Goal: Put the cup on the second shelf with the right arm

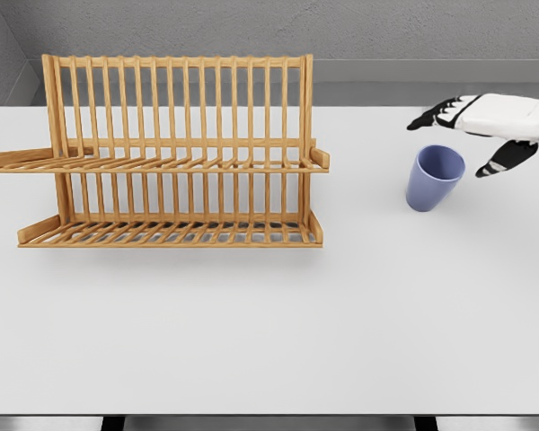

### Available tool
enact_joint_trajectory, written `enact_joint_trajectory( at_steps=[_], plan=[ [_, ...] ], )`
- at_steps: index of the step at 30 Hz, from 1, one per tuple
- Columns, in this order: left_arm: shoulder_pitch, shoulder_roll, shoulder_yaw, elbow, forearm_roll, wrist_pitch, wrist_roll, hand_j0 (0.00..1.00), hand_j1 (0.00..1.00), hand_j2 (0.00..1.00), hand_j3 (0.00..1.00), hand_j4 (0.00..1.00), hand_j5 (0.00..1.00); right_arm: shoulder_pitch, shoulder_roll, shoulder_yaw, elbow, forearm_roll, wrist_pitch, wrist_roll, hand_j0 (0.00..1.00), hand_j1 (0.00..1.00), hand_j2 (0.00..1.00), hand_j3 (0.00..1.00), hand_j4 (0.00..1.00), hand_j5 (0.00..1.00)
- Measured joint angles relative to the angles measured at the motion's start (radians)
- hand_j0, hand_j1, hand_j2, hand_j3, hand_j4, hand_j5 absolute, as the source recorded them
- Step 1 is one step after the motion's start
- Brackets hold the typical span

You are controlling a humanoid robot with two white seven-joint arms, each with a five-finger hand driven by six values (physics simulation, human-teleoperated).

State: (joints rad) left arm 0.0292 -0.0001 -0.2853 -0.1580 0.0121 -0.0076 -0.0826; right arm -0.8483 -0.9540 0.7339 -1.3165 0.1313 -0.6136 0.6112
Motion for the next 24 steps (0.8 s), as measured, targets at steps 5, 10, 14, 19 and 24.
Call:
enact_joint_trajectory(
  at_steps=[5, 10, 14, 19, 24],
  plan=[
    [0.002, 0.000, 0.000, 0.000, 0.000, 0.000, 0.000, 1.00, 1.00, 1.00, 1.00, 1.00, 1.00, 0.002, 0.006, 0.042, 0.035, 0.005, 0.000, 0.000, 1.00, 1.00, 1.00, 1.00, 1.00, 1.00],
    [0.000, 0.000, 0.000, 0.000, 0.000, 0.000, 0.000, 1.00, 1.00, 1.00, 1.00, 1.00, 1.00, -0.021, 0.048, 0.064, 0.094, 0.007, 0.000, 0.000, 1.00, 1.00, 1.00, 1.00, 1.00, 1.00],
    [0.002, 0.000, 0.000, 0.000, 0.000, 0.000, 0.000, 1.00, 1.00, 1.00, 1.00, 1.00, 1.00, -0.029, 0.077, 0.080, 0.136, 0.014, 0.000, 0.000, 1.00, 1.00, 1.00, 1.00, 1.00, 1.00],
    [0.000, 0.000, 0.000, 0.000, 0.000, 0.000, 0.000, 1.00, 1.00, 1.00, 1.00, 1.00, 1.00, -0.029, 0.091, 0.090, 0.171, 0.020, 0.000, 0.000, 1.00, 1.00, 1.00, 1.00, 1.00, 1.00],
    [0.000, 0.000, 0.000, 0.000, 0.000, 0.000, 0.000, 1.00, 1.00, 1.00, 1.00, 1.00, 1.00, -0.032, 0.095, 0.102, 0.200, 0.021, 0.000, 0.000, 1.00, 1.00, 1.00, 1.00, 1.00, 1.00]
  ],
)
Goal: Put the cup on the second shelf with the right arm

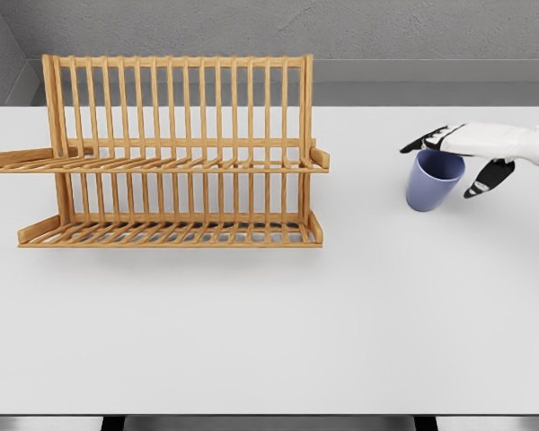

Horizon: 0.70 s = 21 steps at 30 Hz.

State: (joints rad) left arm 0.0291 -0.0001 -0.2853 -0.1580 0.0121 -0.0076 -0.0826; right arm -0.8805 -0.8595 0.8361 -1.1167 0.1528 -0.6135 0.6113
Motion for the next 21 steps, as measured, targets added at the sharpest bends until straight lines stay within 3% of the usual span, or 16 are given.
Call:
enact_joint_trajectory(
  at_steps=[19, 21],
  plan=[
    [0.000, 0.000, 0.000, 0.000, 0.000, 0.000, 0.000, 1.00, 1.00, 1.00, 1.00, 1.00, 1.00, -0.031, 0.041, 0.031, 0.050, 0.005, 0.000, 0.000, 1.00, 1.00, 1.00, 1.00, 1.00, 1.00],
    [0.000, 0.000, 0.000, 0.000, 0.000, 0.000, 0.000, 1.00, 1.00, 1.00, 1.00, 1.00, 1.00, -0.031, 0.041, 0.037, 0.049, 0.005, 0.000, 0.000, 0.88, 0.88, 0.88, 0.88, 0.88, 0.88]
  ],
)
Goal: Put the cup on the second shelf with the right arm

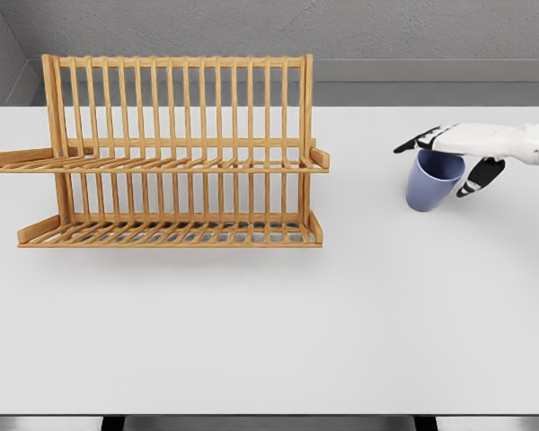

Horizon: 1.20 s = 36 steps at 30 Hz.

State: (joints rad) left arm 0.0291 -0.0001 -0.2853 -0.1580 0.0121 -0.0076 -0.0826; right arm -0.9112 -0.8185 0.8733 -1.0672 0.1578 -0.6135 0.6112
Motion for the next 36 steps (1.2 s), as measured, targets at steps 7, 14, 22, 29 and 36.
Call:
enact_joint_trajectory(
  at_steps=[7, 14, 22, 29, 36],
  plan=[
    [0.000, 0.000, 0.000, 0.000, 0.000, 0.000, 0.000, 1.00, 1.00, 1.00, 1.00, 1.00, 1.00, 0.000, 0.000, 0.004, -0.001, -0.001, 0.000, 0.001, 0.75, 0.75, 0.75, 0.75, 0.75, 0.75],
    [0.000, 0.000, 0.000, 0.000, 0.000, 0.000, 0.000, 1.00, 1.00, 1.00, 1.00, 1.00, 1.00, -0.003, 0.000, 0.005, -0.007, -0.001, 0.000, 0.000, 0.70, 0.70, 0.70, 0.70, 0.70, 0.70],
    [0.002, 0.000, 0.000, 0.000, 0.000, 0.000, 0.000, 1.00, 1.00, 1.00, 1.00, 1.00, 1.00, -0.025, 0.002, 0.002, -0.011, 0.000, 0.000, 0.000, 0.67, 0.67, 0.67, 0.67, 0.67, 0.67],
    [0.000, 0.000, 0.000, 0.000, 0.000, 0.000, 0.000, 1.00, 1.00, 1.00, 1.00, 1.00, 1.00, -0.063, 0.003, -0.005, -0.014, -0.003, 0.000, 0.000, 0.67, 0.67, 0.67, 0.67, 0.67, 0.67],
    [0.000, 0.000, 0.000, 0.000, 0.000, 0.000, 0.000, 1.00, 1.00, 1.00, 1.00, 1.00, 1.00, -0.104, 0.008, -0.010, -0.020, -0.004, 0.000, 0.000, 0.67, 0.67, 0.67, 0.67, 0.67, 0.67]
  ],
)
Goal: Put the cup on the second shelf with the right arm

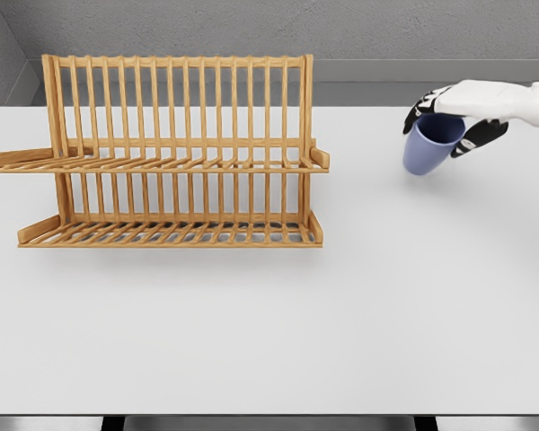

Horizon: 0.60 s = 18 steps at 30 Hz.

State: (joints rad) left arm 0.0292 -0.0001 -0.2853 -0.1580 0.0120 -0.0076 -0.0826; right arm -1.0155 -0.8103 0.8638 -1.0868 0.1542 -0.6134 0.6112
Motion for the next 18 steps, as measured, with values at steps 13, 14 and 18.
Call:
enact_joint_trajectory(
  at_steps=[13, 14, 18],
  plan=[
    [0.002, 0.000, 0.000, 0.000, 0.000, 0.000, 0.000, 1.00, 1.00, 1.00, 1.00, 1.00, 1.00, -0.057, 0.024, -0.023, -0.052, 0.001, -0.001, 0.000, 0.67, 0.67, 0.67, 0.67, 0.67, 0.67],
    [0.000, 0.000, 0.000, 0.000, 0.000, 0.000, 0.000, 1.00, 1.00, 1.00, 1.00, 1.00, 1.00, -0.057, 0.024, -0.025, -0.059, 0.000, -0.001, 0.000, 0.67, 0.67, 0.67, 0.67, 0.67, 0.67],
    [0.002, 0.000, 0.000, 0.000, 0.000, 0.000, 0.000, 1.00, 1.00, 1.00, 1.00, 1.00, 1.00, -0.057, 0.024, -0.032, -0.088, 0.001, -0.001, 0.000, 0.67, 0.67, 0.67, 0.67, 0.67, 0.67]
  ],
)
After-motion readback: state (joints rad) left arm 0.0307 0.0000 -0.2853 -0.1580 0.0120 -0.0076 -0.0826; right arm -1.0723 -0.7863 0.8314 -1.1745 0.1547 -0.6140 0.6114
